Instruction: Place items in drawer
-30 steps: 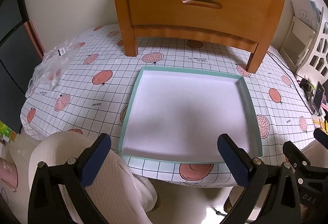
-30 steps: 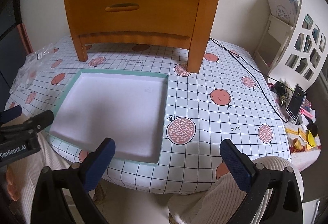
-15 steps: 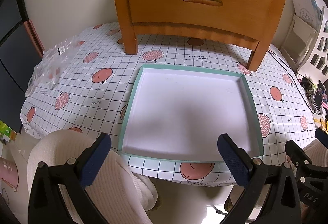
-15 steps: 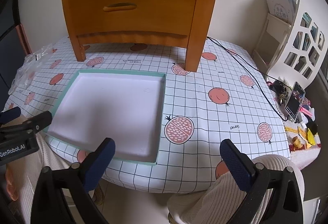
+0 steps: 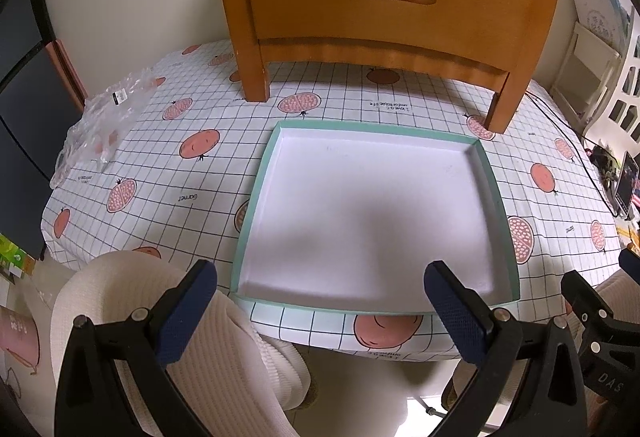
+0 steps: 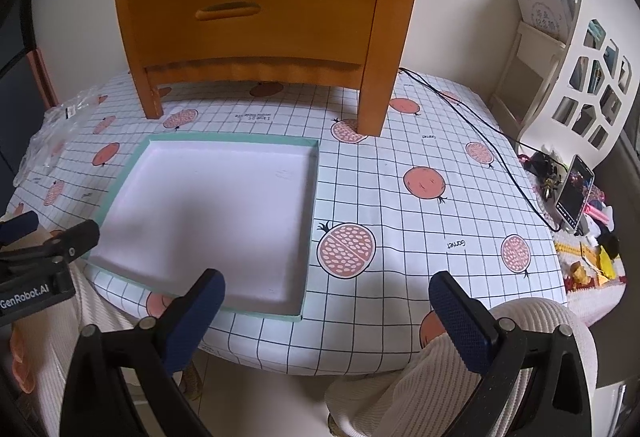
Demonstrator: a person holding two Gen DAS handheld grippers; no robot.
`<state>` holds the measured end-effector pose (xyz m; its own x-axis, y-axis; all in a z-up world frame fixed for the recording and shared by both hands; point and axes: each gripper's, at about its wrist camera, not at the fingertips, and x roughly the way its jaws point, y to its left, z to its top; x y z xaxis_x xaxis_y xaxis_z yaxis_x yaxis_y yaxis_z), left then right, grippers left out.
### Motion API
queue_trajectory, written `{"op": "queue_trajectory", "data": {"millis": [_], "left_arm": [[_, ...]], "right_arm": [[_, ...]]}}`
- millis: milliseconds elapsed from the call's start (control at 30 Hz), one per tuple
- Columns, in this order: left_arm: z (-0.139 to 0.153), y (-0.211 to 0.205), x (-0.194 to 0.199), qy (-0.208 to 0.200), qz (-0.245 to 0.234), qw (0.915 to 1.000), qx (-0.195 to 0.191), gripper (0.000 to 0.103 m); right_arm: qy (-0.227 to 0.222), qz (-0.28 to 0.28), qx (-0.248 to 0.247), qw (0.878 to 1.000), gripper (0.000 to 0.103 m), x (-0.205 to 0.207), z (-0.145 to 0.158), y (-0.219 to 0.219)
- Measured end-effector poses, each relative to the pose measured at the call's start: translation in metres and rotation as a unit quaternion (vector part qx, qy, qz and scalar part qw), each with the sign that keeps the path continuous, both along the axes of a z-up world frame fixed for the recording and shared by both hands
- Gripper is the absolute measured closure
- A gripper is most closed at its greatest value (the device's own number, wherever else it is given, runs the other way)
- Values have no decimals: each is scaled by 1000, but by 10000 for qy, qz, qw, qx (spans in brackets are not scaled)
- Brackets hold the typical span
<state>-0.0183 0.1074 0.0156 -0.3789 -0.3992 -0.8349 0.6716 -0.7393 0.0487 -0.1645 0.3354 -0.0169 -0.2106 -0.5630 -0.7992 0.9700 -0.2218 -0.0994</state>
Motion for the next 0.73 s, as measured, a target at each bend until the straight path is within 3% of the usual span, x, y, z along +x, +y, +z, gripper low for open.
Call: {"op": "queue_trajectory", "data": {"millis": [733], "left_arm": [[1, 2, 1, 26, -104, 9999, -89, 0]], "right_arm": [[-14, -101, -19, 9999, 0, -2, 0, 2]]}}
